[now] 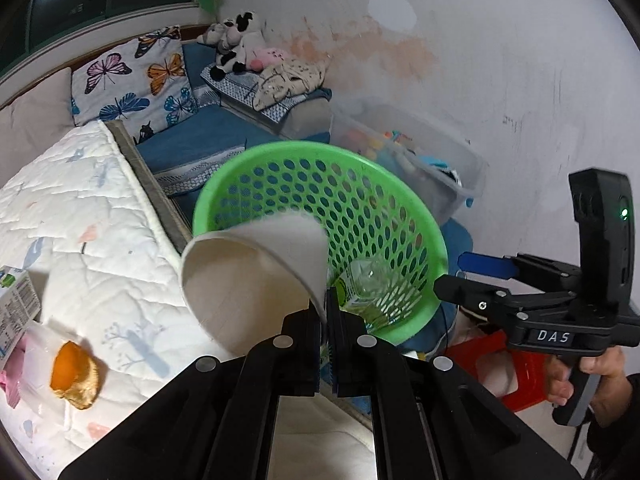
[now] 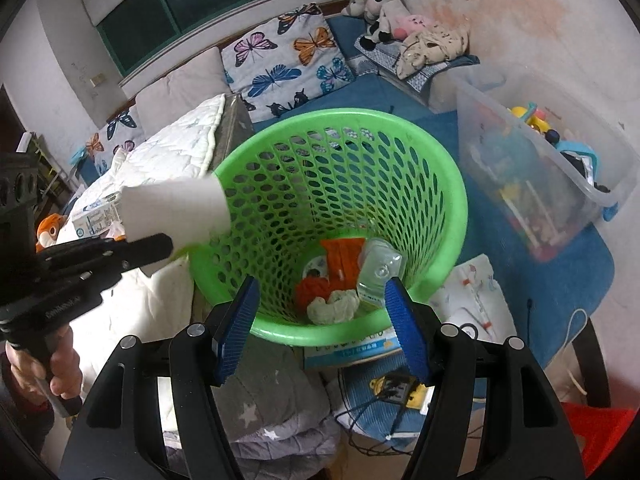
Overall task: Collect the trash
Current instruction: 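Open the left gripper to drop the white paper cup into the basket, then grasp the milk carton with the left gripper while the right gripper grasps the orange peel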
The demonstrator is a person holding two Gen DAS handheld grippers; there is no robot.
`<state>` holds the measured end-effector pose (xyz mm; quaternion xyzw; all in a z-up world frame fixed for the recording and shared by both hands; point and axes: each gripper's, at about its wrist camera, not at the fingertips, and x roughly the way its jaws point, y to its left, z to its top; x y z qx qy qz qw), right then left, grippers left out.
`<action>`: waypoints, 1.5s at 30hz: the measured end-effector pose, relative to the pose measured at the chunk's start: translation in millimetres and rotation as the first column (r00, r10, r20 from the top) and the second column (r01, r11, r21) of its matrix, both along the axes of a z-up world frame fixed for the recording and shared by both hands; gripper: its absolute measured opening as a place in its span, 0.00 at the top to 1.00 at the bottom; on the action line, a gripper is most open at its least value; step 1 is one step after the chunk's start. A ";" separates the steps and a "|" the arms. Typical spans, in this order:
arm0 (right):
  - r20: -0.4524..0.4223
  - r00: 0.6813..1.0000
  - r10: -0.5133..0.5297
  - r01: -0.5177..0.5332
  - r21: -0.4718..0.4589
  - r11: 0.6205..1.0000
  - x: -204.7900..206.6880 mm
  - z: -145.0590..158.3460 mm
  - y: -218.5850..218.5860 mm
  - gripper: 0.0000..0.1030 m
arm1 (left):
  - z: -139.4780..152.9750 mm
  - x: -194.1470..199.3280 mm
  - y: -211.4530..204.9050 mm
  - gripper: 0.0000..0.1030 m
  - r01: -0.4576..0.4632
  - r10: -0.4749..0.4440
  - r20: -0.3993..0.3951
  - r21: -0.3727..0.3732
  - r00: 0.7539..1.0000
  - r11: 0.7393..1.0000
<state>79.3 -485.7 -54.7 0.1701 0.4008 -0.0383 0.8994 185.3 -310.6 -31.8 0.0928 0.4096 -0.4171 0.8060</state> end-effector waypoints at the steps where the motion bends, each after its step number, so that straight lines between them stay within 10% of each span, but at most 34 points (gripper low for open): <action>1: -0.002 1.000 0.000 0.000 0.002 1.000 -0.8 -0.9 -0.7 0.36 | -1.7 -0.6 -0.6 0.95 -0.003 0.003 -0.002 0.003 1.000 1.000; 28: 0.019 0.996 0.087 -0.087 -0.008 0.996 9.9 16.1 43.3 0.36 | 20.9 -0.9 77.4 0.72 -0.137 0.138 0.004 -0.086 0.990 0.987; 45: 0.025 0.960 0.279 -0.279 -0.017 0.960 64.2 23.3 137.6 0.31 | 46.9 58.8 221.0 0.17 -0.466 0.472 0.147 -0.076 0.869 0.881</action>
